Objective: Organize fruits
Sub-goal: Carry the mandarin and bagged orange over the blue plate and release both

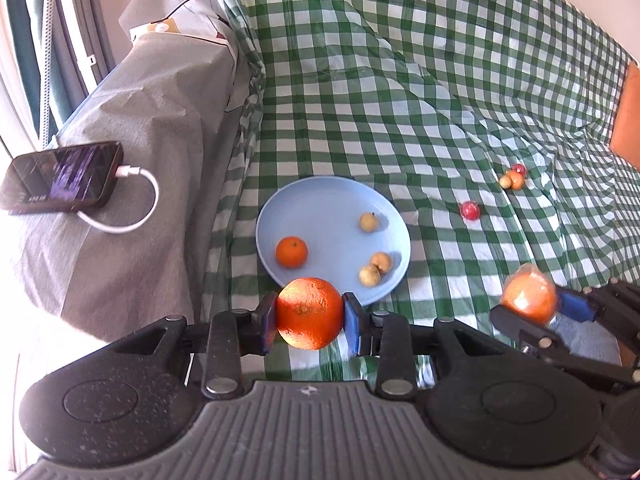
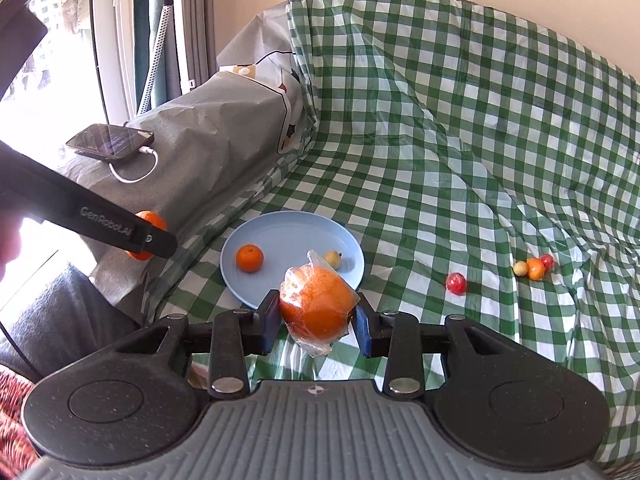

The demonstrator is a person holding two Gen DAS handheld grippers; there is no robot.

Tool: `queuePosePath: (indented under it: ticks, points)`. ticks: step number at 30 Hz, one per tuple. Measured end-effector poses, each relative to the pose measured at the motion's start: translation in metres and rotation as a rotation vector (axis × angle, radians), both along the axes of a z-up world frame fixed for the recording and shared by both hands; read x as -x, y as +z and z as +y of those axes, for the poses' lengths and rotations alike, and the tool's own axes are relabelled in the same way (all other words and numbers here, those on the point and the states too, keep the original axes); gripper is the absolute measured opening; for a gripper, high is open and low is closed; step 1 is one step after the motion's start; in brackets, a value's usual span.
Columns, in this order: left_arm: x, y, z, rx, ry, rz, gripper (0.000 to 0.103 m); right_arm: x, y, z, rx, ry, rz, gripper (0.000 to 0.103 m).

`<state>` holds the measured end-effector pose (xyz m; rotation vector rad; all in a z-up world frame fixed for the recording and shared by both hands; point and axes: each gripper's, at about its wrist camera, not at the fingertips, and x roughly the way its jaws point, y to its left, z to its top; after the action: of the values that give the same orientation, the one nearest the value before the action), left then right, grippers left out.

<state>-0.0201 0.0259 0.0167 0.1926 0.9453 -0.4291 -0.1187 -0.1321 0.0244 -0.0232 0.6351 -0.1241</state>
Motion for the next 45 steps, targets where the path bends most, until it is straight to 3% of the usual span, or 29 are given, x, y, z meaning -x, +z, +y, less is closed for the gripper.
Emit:
queuePosePath:
  ticks: [19,33,35,37,39,42,45]
  points:
    - [-0.092,-0.06,-0.032,-0.068,0.015,0.099,0.038,-0.099,-0.049,-0.018,-0.073,0.011,0.145,0.039]
    - [-0.159,-0.106,-0.069,-0.147,-0.014,0.047,0.038,-0.171,-0.094,-0.037,-0.057,0.025,0.245,0.039]
    - [-0.163,-0.107,-0.068,-0.132,-0.021,0.056,0.052,-0.178,-0.095,-0.038,-0.069,0.047,0.247,0.039]
    - [-0.159,-0.098,-0.062,-0.083,-0.018,0.048,0.094,-0.182,-0.094,-0.04,-0.084,0.053,0.254,0.041]
    - [-0.149,-0.084,-0.052,-0.033,-0.013,0.011,0.103,-0.18,-0.088,-0.041,-0.088,0.042,0.264,0.061]
    - [-0.124,-0.064,-0.037,-0.036,-0.008,0.005,0.103,-0.158,-0.073,-0.04,-0.087,0.023,0.279,0.085]
    - [-0.093,-0.051,-0.015,-0.044,0.01,0.022,0.103,-0.12,-0.06,-0.035,-0.093,0.024,0.284,0.087]
